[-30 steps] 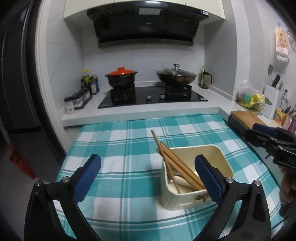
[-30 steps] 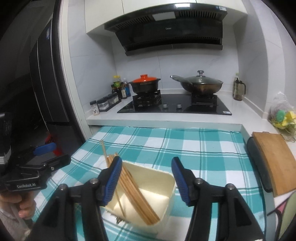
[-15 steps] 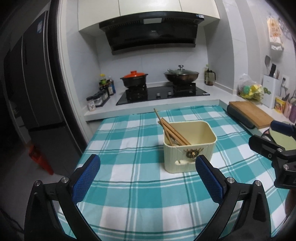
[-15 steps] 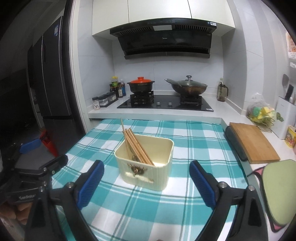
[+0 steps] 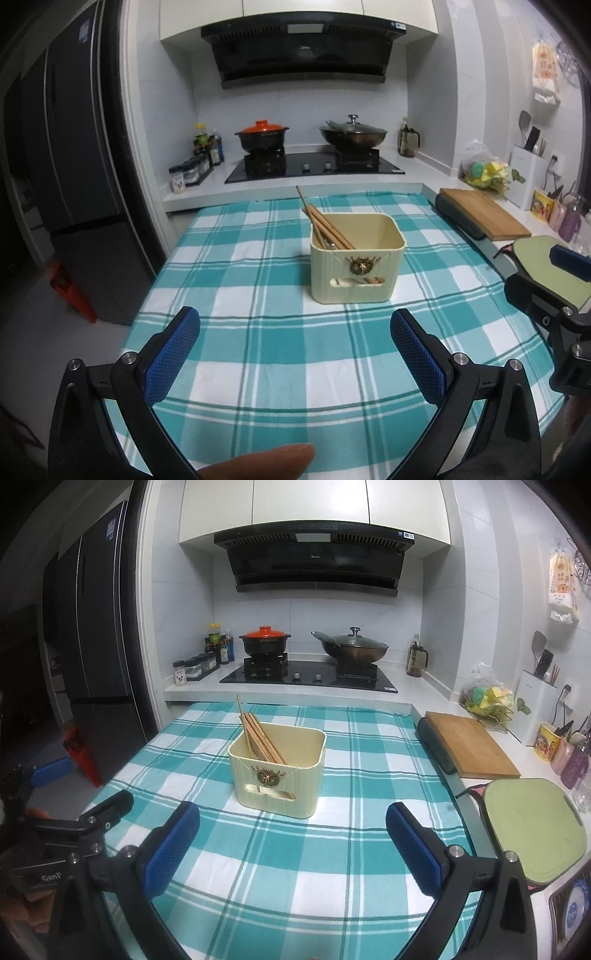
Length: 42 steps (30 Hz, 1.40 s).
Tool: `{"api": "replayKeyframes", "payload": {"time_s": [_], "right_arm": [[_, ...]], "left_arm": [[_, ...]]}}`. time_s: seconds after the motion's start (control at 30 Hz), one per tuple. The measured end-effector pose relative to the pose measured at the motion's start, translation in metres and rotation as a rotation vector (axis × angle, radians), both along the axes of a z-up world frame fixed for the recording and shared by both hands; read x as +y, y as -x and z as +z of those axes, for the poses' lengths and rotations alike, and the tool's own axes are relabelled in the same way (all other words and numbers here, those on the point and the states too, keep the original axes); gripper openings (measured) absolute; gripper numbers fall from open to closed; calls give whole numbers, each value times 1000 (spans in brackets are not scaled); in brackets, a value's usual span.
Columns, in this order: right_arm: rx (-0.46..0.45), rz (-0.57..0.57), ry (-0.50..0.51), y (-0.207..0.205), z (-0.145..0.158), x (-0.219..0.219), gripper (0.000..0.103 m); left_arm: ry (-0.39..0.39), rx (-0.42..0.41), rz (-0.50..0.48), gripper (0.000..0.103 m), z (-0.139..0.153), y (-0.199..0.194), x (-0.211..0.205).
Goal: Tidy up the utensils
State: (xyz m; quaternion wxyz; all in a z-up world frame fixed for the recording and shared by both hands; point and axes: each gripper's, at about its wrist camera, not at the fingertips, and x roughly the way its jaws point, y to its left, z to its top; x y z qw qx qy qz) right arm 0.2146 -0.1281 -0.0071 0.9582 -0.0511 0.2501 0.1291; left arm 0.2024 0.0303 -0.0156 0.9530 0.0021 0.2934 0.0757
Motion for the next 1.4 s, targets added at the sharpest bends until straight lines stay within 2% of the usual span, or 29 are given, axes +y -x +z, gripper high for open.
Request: {"api": "replayKeyframes", "payload": {"time_s": [0.1, 0.53, 1.4], "right_arm": [[7, 20, -18, 8, 2, 0, 103], [-4, 47, 11, 22, 9, 14, 103], [-14, 50, 28, 27, 13, 17, 103]], "left_arm": [[4, 3, -5, 103, 3, 5, -1], [9, -9, 12, 103, 11, 12, 3], [12, -9, 30, 103, 15, 15, 10]]}}
